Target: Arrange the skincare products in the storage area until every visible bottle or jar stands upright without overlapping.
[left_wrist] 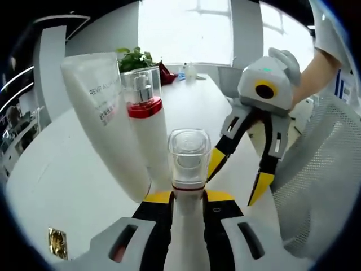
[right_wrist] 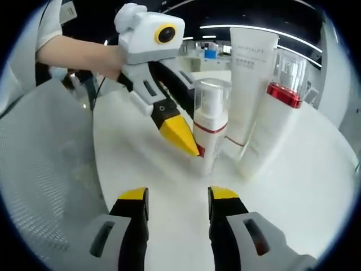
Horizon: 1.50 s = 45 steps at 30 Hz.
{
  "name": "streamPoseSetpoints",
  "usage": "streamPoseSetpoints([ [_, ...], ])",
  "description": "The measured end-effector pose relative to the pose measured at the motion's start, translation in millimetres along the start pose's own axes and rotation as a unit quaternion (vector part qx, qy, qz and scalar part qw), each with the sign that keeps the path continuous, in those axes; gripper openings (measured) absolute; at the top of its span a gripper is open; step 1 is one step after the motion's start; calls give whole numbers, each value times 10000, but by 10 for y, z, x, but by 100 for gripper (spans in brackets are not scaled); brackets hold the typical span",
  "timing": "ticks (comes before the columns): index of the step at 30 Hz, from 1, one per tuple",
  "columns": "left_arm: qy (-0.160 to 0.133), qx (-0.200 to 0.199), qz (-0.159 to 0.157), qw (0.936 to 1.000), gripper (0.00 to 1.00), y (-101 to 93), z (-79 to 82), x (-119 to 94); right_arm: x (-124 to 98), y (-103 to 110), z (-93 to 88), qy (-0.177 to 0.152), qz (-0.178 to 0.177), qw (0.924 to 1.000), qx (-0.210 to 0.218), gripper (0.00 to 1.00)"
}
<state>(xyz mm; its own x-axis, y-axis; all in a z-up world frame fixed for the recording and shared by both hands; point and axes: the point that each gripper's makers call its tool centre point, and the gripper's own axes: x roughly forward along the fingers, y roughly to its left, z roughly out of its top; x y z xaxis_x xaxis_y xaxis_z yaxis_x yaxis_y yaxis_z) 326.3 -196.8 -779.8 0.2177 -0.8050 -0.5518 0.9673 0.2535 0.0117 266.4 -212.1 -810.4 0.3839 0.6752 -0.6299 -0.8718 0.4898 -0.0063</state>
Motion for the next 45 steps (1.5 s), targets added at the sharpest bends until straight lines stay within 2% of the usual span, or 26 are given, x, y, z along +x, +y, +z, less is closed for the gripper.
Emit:
streamPoseSetpoints([
  [8, -59, 28, 20, 10000, 22, 111, 42, 61, -9, -49, -5, -12, -74, 9999, 67, 43],
  [21, -87, 42, 4, 10000, 22, 126, 74, 111, -29, -59, -26, 10, -121, 9998, 128, 44],
  [27, -43, 20, 12, 10000, 27, 113, 51, 81, -54, -51, -10, 15, -146, 9998, 142, 44],
  [33, -20, 5, 114, 9999, 29, 102, 43, -18, -70, -41, 57, -37, -191, 9996, 201, 45],
  [37, -30, -49, 186, 9998, 30, 80, 34, -118, -114, -39, 203, -308, -288, 9981, 457, 50],
  [45, -47, -317, 452, 9985, 35, 51, -63, -396, -190, 45, 319, -343, -364, 9975, 504, 55],
])
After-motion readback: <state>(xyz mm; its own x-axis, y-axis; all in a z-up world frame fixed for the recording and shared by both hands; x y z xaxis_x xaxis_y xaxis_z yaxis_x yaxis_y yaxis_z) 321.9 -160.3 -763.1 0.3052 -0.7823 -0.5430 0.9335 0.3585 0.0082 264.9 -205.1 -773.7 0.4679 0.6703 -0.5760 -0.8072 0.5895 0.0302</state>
